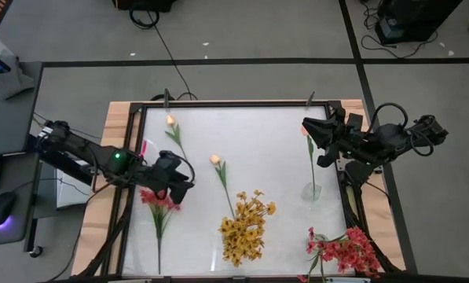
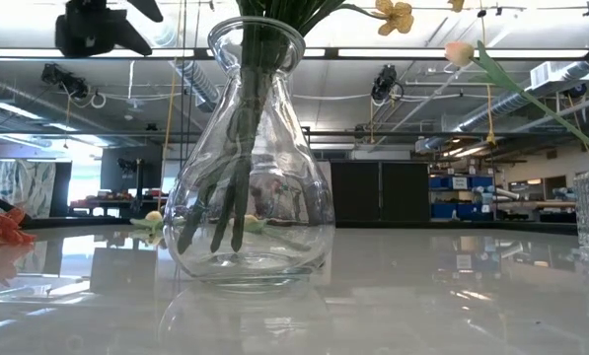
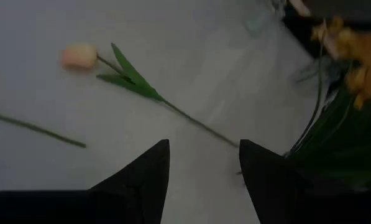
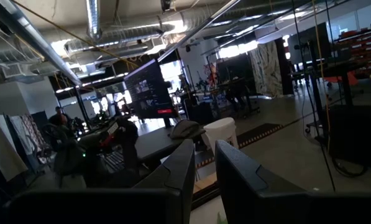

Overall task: Sort flowers into vase by color
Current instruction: Put the pink flowers into the bottom right transparent vase

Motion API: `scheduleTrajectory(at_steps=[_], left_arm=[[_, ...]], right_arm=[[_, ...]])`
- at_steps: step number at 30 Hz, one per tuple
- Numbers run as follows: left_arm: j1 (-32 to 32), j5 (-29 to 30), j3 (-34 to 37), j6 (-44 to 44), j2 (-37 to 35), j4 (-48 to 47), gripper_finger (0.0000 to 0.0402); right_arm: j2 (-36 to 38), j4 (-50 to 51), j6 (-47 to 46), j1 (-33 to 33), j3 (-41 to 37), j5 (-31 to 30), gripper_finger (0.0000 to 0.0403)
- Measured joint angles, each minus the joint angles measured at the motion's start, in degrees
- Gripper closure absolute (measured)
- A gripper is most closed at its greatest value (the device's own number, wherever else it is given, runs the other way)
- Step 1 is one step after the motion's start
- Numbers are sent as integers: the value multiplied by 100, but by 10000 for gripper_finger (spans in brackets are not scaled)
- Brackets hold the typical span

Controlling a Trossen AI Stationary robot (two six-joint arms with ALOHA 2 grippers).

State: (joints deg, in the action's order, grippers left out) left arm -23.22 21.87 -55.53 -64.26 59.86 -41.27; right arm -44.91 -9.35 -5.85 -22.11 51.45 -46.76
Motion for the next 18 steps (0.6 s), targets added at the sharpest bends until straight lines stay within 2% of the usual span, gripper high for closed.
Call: scheduleTrajectory(at_steps=[10, 13, 18], left_arm=[[-13, -60, 0, -1450, 2, -9, 202], [-13, -265, 0, -1867, 2, -103, 202], [-15, -638, 0, -2023, 2, -401, 202]], right_arm=[[1, -1, 0, 1, 0, -2, 328], [1, -1, 0, 1, 1, -1, 328], [2, -1, 0, 2, -1, 0, 328]])
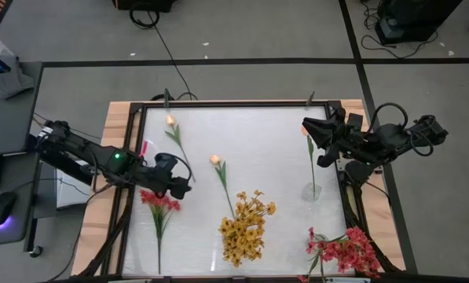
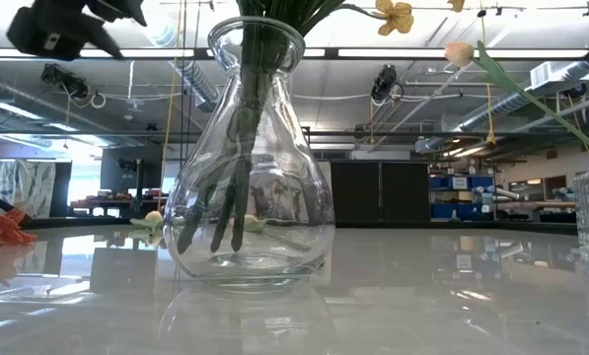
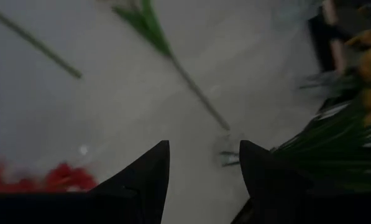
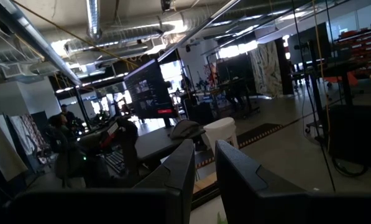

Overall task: Sort flowers into vase by color
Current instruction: Put the pink flowers into the bottom right transparent vase

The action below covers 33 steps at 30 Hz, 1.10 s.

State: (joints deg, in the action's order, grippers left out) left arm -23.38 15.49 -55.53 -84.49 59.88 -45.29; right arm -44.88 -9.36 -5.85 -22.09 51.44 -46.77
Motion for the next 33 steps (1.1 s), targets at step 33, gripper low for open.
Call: scheduleTrajectory(at_steps=[33], left_arm=[[-1496, -1818, 0, -2968, 15, -2526, 203]], right_arm=[[-1, 0, 0, -2, 0, 0, 328]])
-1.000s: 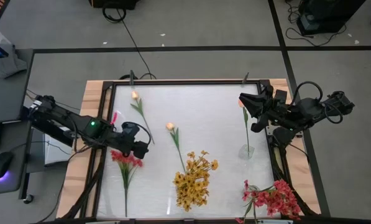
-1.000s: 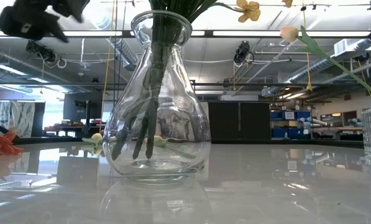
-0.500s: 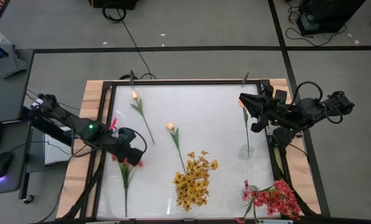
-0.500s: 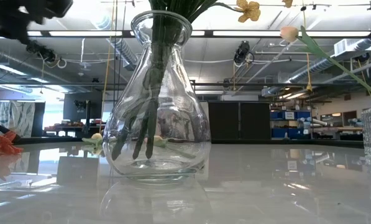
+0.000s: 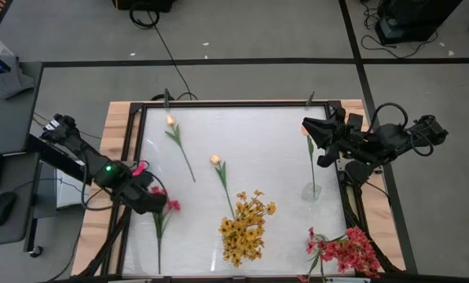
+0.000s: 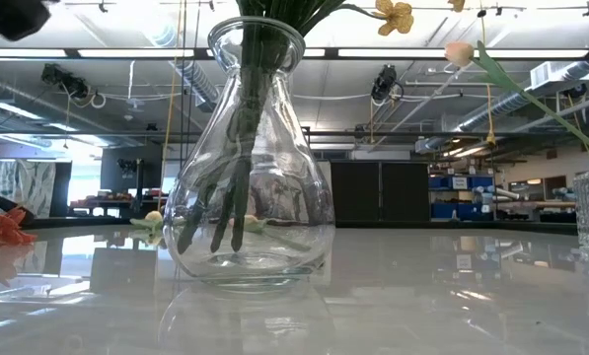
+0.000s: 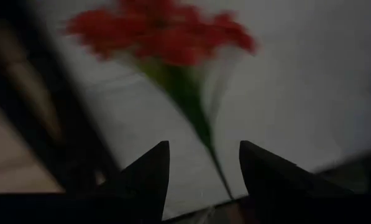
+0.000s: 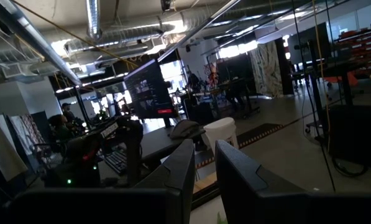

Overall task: Sort flowers into vase by color
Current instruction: Put the pink flowers into the bottom right transparent vase

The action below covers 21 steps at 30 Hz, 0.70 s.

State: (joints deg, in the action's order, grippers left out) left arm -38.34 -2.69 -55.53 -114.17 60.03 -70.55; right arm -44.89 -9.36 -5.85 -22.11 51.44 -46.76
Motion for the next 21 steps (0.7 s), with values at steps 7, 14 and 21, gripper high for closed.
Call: scheduleTrajectory(at_steps=[7, 14, 21], left_arm=[[-402, 311, 0, -1833, 102, -247, 202], [-466, 167, 0, -2083, 921, 134, 202], [-420, 97, 0, -2159, 1750, 598, 202]], right_arm=[[-2, -1, 0, 2, 0, -2, 328], [-2, 2, 0, 2, 1, -1, 328], [1, 2, 0, 0, 2, -2, 328]])
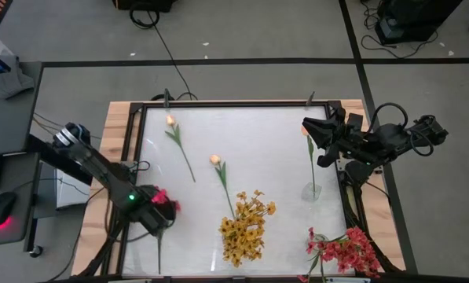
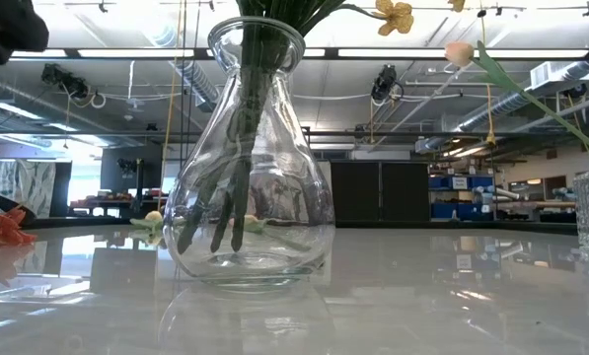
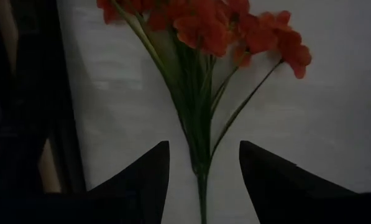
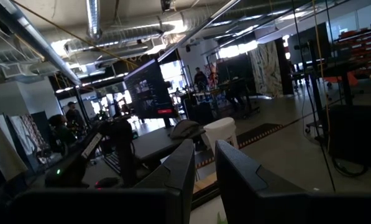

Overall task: Sort flowers into vase by color
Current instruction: Put the pink flowers into the bottom right transparent vase

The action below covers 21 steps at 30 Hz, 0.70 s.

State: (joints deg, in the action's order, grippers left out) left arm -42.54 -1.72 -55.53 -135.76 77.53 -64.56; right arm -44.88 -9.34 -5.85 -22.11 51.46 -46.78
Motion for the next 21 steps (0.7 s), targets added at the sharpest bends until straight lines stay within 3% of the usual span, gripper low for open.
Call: scheduleTrajectory(at_steps=[21], left_arm=[[-135, -225, 0, -30, 1477, 959, 202]], right_arm=[[-2, -2, 0, 2, 0, 2, 328]])
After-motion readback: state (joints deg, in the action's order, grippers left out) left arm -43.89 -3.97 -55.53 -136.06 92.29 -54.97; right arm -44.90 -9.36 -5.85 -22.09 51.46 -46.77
